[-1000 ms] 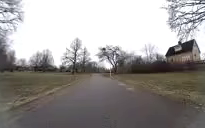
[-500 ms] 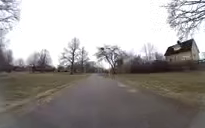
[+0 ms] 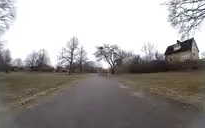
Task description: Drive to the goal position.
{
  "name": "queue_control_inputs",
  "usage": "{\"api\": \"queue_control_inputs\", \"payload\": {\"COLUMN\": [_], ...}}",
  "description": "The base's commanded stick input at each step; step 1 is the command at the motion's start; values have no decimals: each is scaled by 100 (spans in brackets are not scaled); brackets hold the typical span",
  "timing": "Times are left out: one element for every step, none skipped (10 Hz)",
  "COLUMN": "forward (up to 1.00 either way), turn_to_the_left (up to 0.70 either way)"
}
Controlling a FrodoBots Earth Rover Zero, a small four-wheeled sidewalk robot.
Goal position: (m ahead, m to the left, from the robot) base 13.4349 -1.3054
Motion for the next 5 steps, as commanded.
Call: {"api": "queue_control_inputs", "payload": {"forward": [100,100,100,100,100], "turn_to_the_left": [0,0,0,0,0]}}
